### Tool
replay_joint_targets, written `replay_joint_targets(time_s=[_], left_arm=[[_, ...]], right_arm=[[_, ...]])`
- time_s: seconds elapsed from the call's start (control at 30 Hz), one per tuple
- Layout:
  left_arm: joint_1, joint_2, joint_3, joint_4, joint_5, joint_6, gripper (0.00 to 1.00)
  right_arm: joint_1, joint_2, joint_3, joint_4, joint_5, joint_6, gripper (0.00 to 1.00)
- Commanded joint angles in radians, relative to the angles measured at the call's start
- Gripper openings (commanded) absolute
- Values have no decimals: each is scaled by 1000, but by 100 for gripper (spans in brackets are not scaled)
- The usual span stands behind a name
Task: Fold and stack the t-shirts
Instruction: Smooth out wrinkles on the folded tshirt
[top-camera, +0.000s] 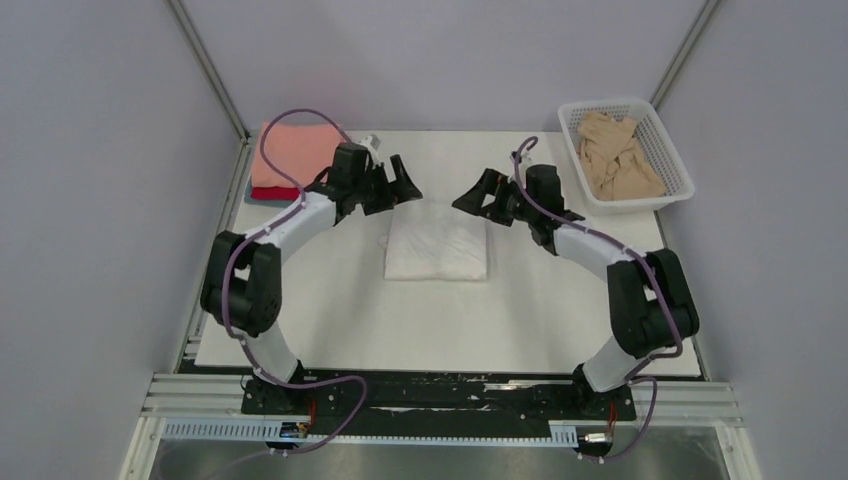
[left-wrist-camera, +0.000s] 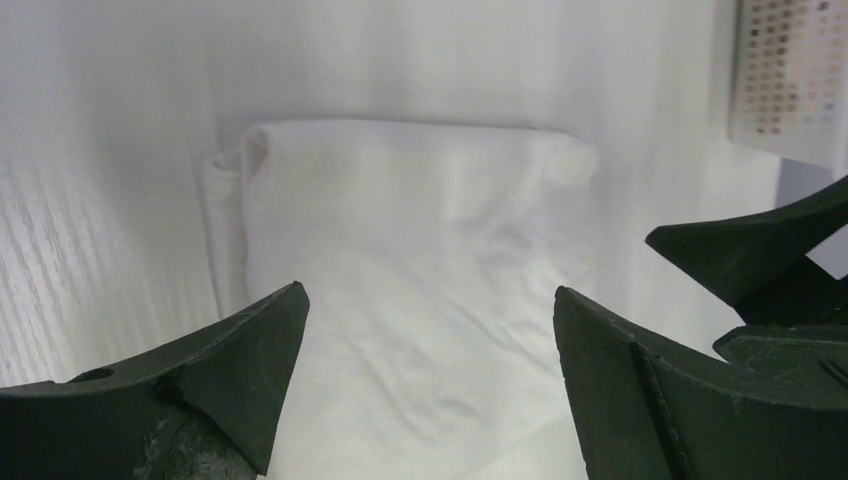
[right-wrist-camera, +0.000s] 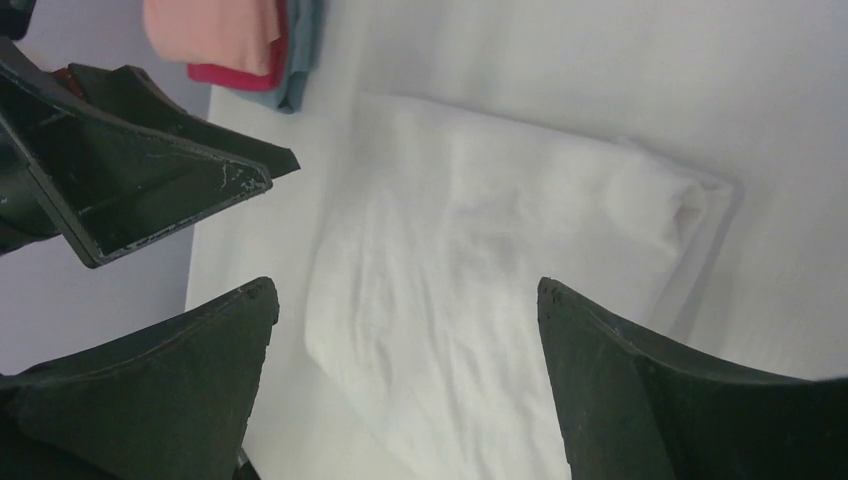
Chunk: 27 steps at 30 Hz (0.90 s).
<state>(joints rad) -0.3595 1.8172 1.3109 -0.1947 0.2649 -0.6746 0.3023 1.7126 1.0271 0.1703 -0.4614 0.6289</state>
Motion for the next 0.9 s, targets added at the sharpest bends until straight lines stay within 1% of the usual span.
replay_joint_targets(time_s=[0.0,0.03,0.13,0.2,0.23,0.33,0.4,0.5,0.6,0.67,0.77,0.87], left_arm=[[-15,-174,-162,153,163,-35,100],[-27,-187,-217,180,178,-43,100],[-56,-211,-302,240,208,-66,100],[-69,-200,-360,282,219,-86,100],[-69,-193,-389,294,218,-100,100],[-70,-162,-455,305,168,-107,100],[-66,-139,-485,307,149,-102,100],[-62,-101,-526,310,156,-93,100],[-59,-105,-582,328,158,-90,100],[-59,-131,-589,321,157,-81,100],[-60,-221,-573,304,167,-54,100],[-59,-310,-542,263,132,-12,100]], right_arm=[[49,-126,-172,124,-113,59,100],[62,-140,-210,153,-133,82,100],[96,-158,-299,233,-158,127,100],[100,-145,-352,271,-161,151,100],[98,-137,-372,268,-136,152,100],[83,-108,-418,192,-33,118,100],[69,-95,-446,169,3,100,100],[59,-90,-478,147,57,81,100],[55,-107,-483,117,91,61,100],[54,-139,-470,102,78,49,100],[55,-244,-449,63,89,20,100],[54,-406,-459,-23,206,-18,100]])
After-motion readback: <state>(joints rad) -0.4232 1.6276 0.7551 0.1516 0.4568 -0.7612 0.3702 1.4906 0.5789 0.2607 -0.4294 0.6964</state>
